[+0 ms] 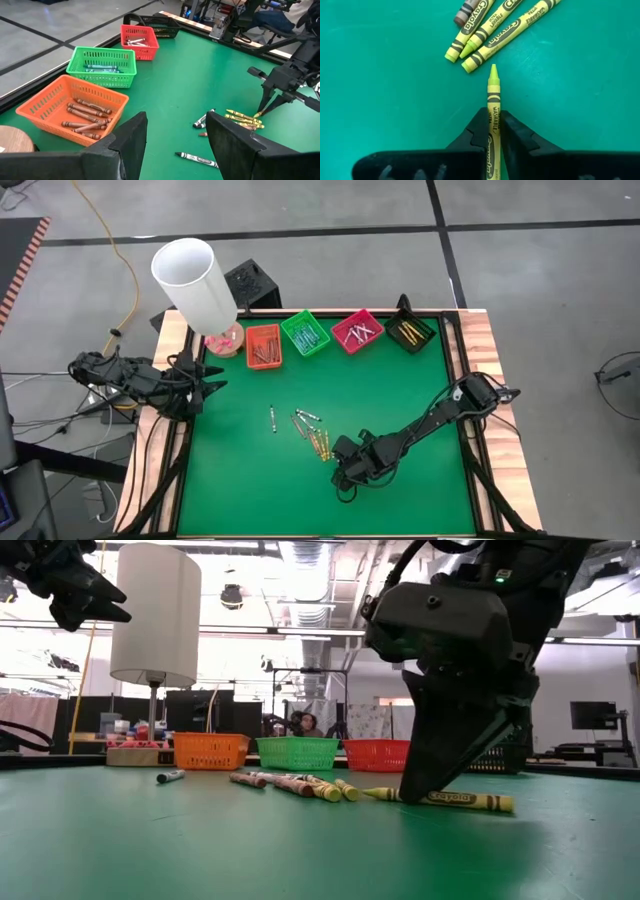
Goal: Sort crayons
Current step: Put the yellow/green crayon into the black bin
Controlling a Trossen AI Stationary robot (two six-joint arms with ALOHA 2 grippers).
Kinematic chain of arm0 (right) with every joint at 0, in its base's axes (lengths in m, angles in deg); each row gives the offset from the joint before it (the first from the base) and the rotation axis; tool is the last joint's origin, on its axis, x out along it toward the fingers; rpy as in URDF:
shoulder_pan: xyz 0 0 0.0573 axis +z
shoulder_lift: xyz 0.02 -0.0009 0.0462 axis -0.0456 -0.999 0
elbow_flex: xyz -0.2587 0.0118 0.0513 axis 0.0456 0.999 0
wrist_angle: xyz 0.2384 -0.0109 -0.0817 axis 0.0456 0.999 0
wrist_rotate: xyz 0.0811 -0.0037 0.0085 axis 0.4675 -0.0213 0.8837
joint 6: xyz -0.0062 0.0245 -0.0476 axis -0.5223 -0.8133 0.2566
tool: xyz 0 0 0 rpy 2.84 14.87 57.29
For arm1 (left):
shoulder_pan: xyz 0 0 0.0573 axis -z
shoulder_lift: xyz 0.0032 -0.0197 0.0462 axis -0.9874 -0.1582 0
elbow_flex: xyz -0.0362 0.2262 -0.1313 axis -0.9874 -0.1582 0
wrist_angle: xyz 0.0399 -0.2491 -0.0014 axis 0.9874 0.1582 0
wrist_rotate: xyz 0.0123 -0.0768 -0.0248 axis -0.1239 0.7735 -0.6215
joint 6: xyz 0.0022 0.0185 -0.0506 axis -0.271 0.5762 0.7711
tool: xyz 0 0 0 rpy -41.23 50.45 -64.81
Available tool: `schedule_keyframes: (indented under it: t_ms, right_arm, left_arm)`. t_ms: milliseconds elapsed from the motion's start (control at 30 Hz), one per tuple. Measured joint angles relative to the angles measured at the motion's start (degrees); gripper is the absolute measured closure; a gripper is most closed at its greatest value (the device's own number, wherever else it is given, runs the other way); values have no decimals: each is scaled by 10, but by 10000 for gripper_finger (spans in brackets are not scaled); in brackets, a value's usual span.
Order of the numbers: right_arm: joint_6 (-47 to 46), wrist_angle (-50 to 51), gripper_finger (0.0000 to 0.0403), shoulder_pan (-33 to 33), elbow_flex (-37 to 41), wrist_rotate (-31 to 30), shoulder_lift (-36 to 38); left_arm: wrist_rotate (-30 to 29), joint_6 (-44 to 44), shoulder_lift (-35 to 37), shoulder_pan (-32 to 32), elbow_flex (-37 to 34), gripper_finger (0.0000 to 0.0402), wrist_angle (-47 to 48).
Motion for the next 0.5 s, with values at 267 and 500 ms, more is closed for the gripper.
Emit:
schedule_keyframes:
  t_ms: [267, 500]
  right_arm:
    - [-40, 10, 360, -6, 1, -1, 1]
    - [-59, 29, 388, -18, 4, -10, 28]
  left_arm:
    - [1, 0, 0, 0, 0, 210, 0]
    - [1, 0, 0, 0, 0, 210, 0]
